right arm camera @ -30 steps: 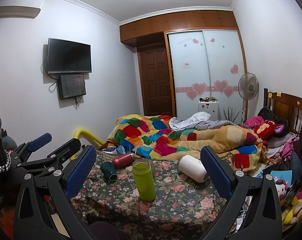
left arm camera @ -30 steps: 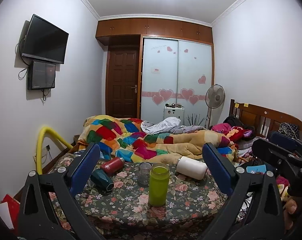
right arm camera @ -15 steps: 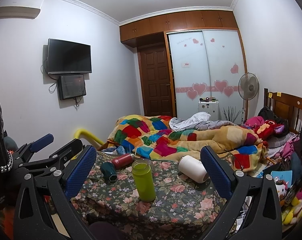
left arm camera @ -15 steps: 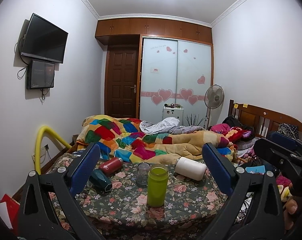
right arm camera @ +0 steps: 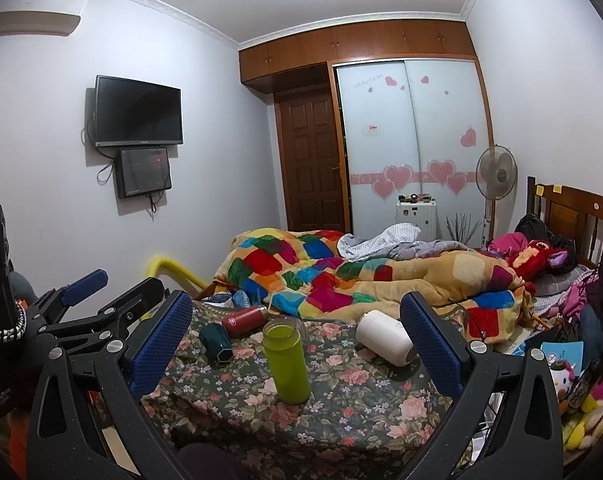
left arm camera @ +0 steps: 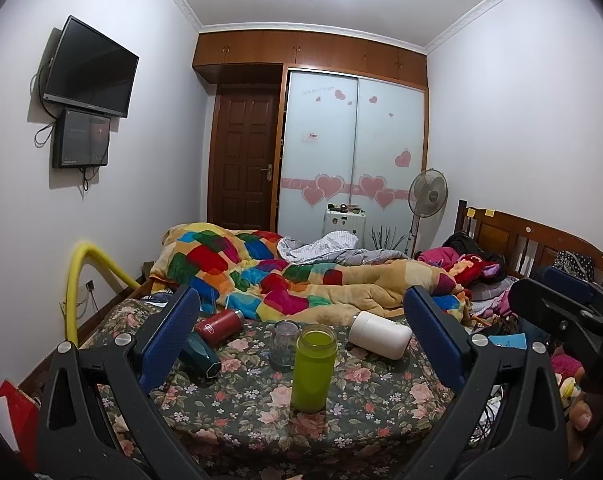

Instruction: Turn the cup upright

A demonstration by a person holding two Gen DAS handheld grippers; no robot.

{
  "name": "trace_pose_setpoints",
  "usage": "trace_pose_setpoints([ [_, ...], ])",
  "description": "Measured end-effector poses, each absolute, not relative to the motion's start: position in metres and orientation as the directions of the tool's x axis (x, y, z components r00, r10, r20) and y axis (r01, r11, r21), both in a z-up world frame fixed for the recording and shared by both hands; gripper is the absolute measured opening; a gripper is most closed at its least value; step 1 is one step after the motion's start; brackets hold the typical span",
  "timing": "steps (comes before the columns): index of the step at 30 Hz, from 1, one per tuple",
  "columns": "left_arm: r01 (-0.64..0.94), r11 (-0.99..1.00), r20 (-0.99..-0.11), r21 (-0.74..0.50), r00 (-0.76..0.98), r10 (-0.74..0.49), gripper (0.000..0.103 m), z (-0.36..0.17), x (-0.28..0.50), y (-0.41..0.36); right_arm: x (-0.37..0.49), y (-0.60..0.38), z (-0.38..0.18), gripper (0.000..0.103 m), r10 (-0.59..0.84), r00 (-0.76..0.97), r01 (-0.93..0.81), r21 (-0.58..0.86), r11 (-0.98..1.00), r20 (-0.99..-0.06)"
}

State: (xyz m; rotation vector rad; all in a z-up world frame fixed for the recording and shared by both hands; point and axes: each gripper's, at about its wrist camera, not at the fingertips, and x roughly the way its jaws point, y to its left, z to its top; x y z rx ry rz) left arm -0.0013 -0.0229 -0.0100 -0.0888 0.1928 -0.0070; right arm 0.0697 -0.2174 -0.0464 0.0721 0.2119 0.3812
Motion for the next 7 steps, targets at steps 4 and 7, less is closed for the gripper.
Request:
trace_pose_setpoints([
  [4, 0.001, 0.996, -0.195, -0.093, 0.981, -0.019, 0.102, -0.0122, 0.0023, -0.0188, 0.0709, -0.2152, -0.0470, 0.103, 0.377, 0.905, -0.362, 0.106, 0.926, -0.195],
  [7, 0.000, 0.995, -0.197, -0.102, 0.980, -0.020, 0.102, -0.0148, 0.0043, -0.0130, 0.0742, -0.2107, -0.0474, 0.103, 0.379, 0.903, -0.365, 0.102, 0.925, -0.205],
])
